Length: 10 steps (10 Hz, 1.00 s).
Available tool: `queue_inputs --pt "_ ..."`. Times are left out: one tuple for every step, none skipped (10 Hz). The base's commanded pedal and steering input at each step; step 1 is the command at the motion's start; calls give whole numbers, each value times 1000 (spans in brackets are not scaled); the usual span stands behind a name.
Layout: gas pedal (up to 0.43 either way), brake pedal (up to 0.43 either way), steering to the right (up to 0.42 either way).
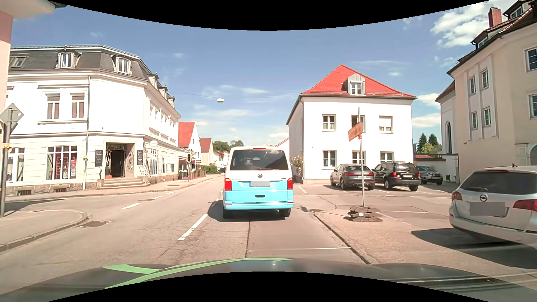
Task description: Follow the waypoints while adhering to traffic rules and regulations
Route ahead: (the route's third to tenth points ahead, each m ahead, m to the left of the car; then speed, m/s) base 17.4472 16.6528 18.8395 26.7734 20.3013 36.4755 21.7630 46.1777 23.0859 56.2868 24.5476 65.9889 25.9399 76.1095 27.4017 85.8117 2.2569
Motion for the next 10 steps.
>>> queue_inputs --pt "0 189 -26" --pt "0 189 -26" --pt "0 183 -26" --pt "0 177 -26" --pt "0 159 -26" --pt "0 146 -26" --pt "0 122 -26" --pt "0 79 -26" --pt "0 49 -26" --pt "0 0 -26"
